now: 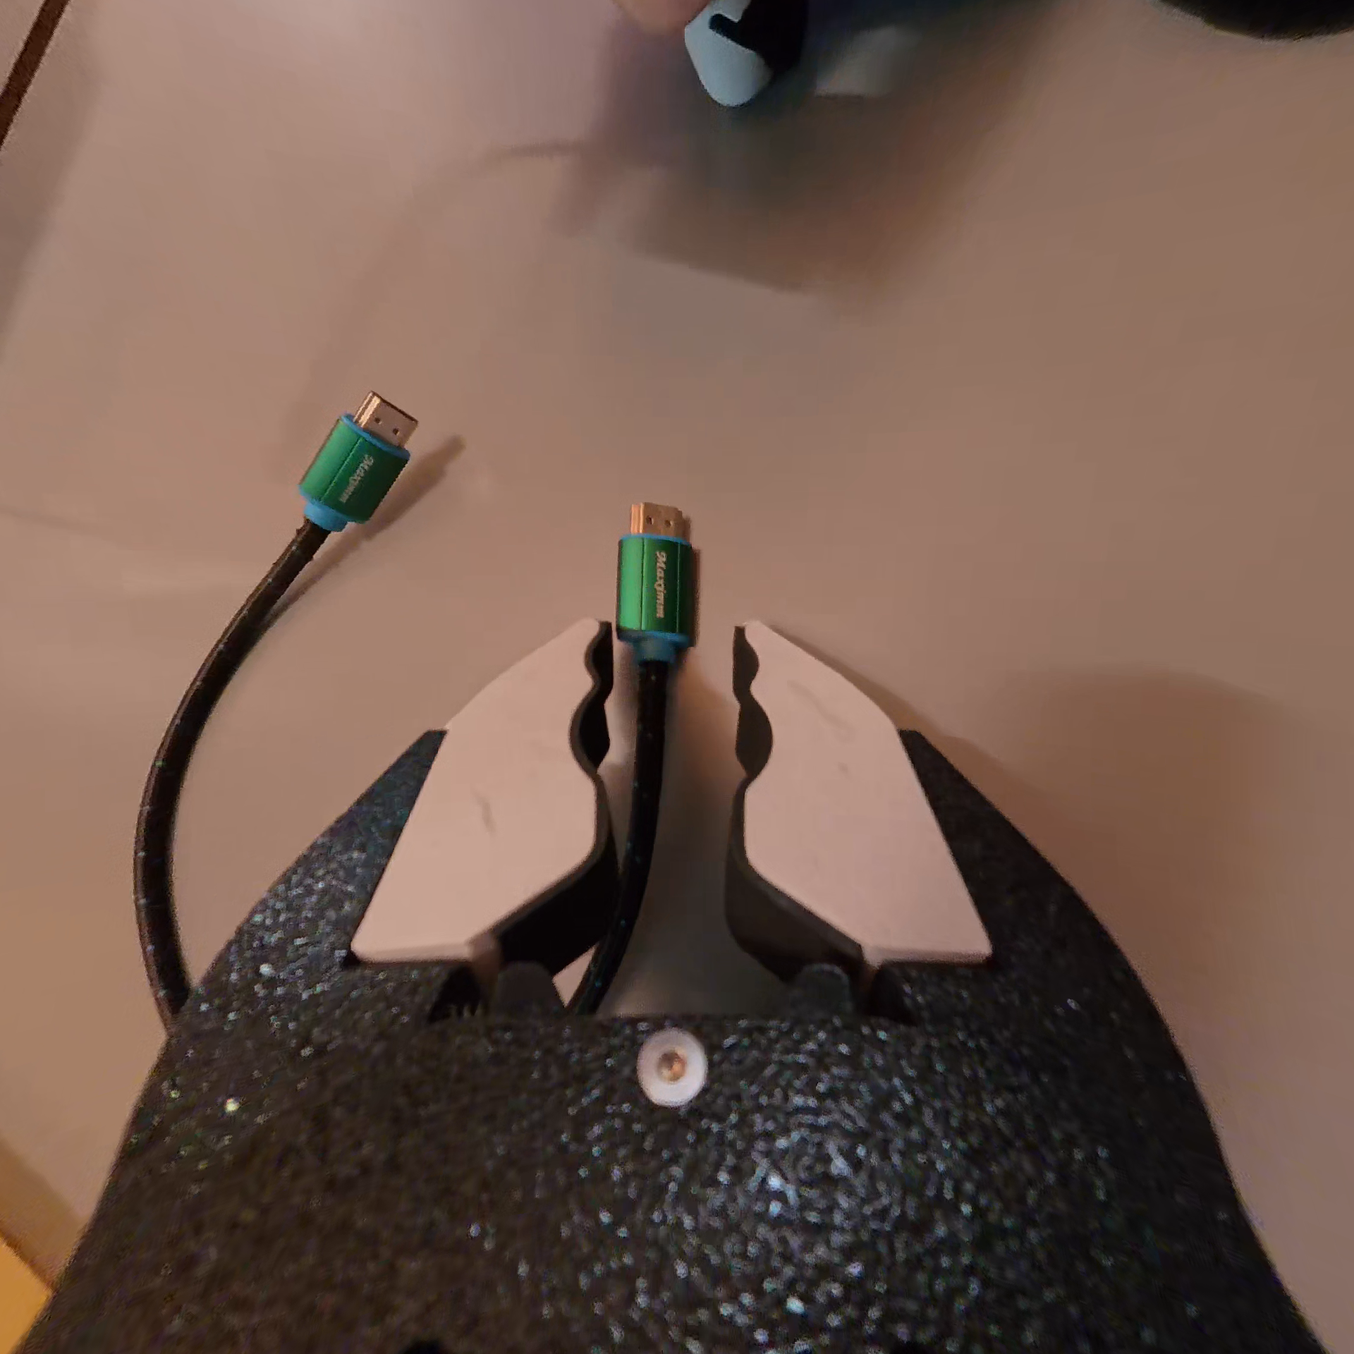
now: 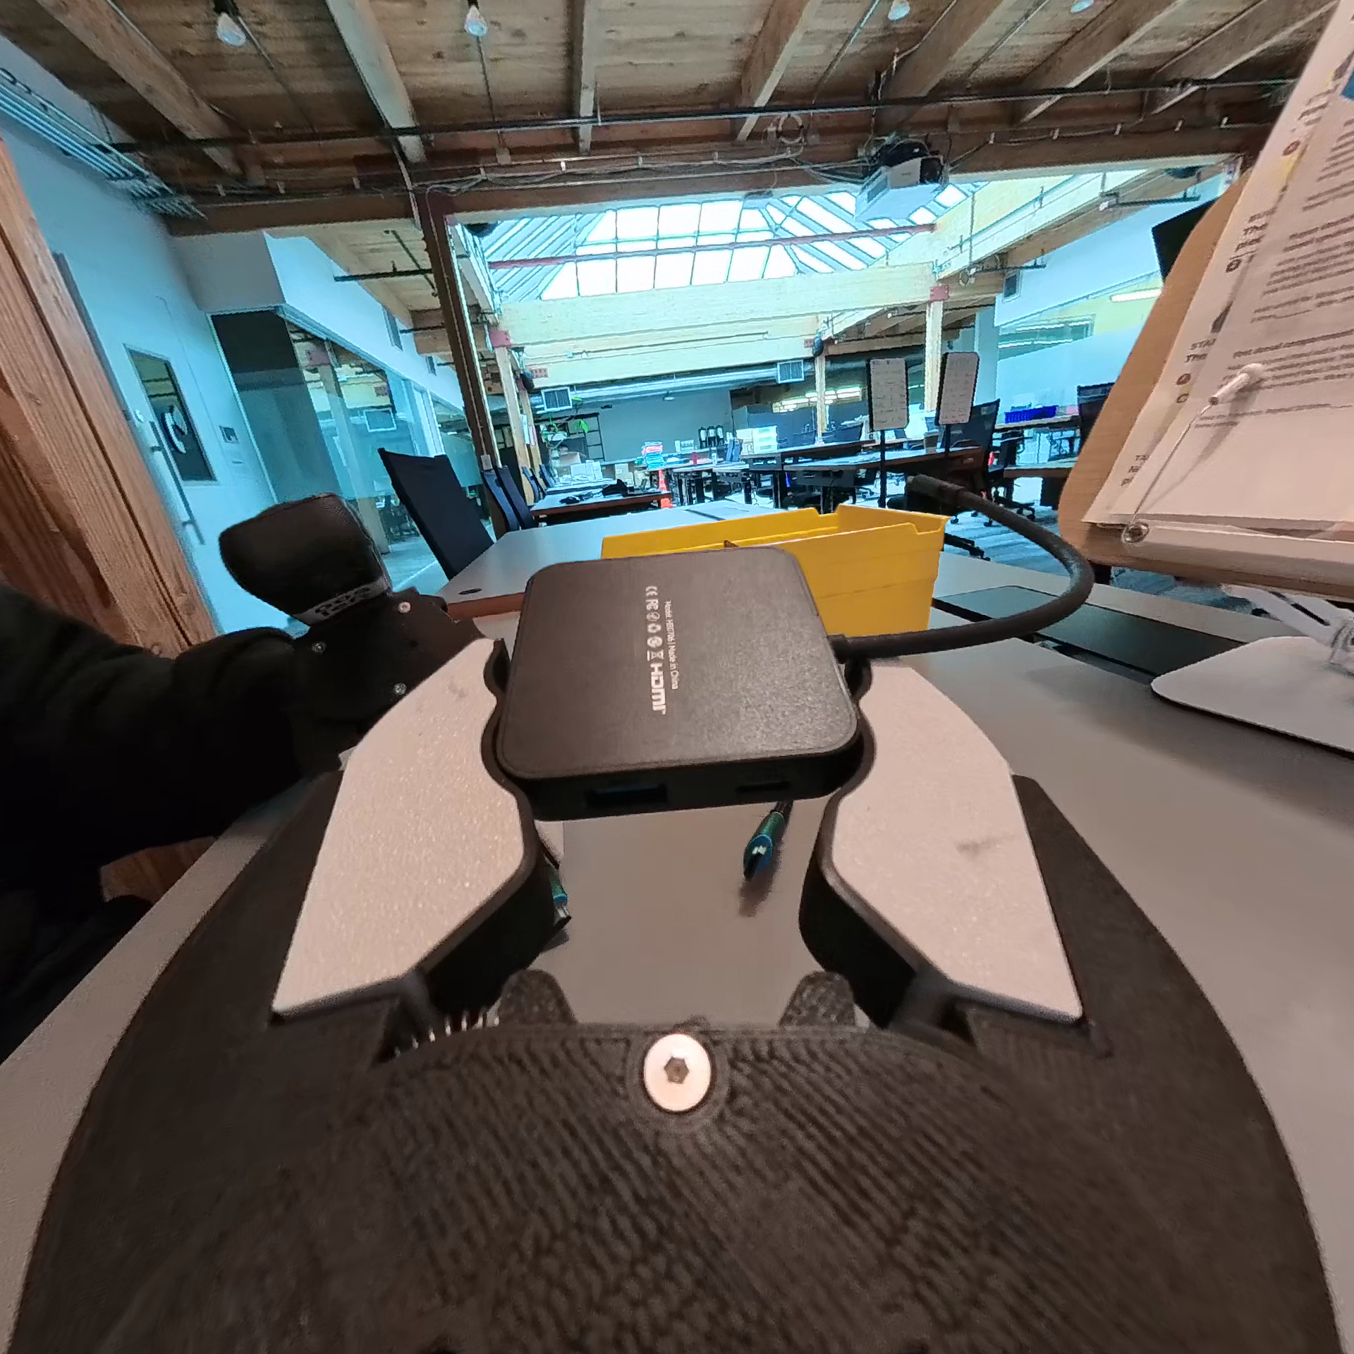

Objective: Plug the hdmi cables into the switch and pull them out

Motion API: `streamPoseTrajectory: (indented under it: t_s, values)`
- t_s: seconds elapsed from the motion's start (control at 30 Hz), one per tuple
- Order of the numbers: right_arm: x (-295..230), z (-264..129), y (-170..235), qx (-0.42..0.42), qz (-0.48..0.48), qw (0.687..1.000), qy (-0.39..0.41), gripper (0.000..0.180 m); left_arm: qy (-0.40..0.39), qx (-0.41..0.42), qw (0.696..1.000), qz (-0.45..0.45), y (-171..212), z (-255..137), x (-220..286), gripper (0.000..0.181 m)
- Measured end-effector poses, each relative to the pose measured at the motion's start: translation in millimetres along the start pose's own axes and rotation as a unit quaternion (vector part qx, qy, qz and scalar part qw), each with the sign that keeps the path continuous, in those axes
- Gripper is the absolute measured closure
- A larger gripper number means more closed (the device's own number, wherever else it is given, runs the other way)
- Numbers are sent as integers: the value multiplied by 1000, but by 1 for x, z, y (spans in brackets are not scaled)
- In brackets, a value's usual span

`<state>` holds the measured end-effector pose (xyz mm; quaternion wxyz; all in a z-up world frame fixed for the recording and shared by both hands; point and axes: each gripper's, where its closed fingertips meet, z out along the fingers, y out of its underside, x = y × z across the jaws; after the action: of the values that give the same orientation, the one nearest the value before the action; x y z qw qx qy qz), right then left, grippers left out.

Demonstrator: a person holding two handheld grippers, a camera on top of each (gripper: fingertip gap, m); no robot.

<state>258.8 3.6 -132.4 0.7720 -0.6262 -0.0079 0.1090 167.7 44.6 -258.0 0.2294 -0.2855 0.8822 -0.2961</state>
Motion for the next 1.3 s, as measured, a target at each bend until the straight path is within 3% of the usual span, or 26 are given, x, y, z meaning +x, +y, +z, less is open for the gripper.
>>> streamPoseTrajectory:
  t_s: [0.1,0.27,0.5,0.63,0.97,1.13,1.3]
  values:
    - [0,0,1,-5,-4,1000,1,93,-17,-4,999,27,7,-6,-2,152]
    - [3,0,2,-6,0,1000,2,93,-1,3,1000,3,9,-5,-1,170]
    - [-2,1,3,-11,-8,1000,-8,93,-32,-3,999,7,9,0,-10,175]
    - [-15,1,1,-19,-35,998,-41,93,7,-20,1000,-18,6,-2,-14,176]
    - [-47,6,-40,7,-105,983,-148,93,163,22,986,-30,-102,-89,-56,175]
    - [-21,26,-50,-80,-165,973,-140,93,177,53,983,-20,-119,-102,-69,175]
    - [-18,33,-35,-162,-204,954,-147,93,179,37,983,-23,-106,-97,-79,175]
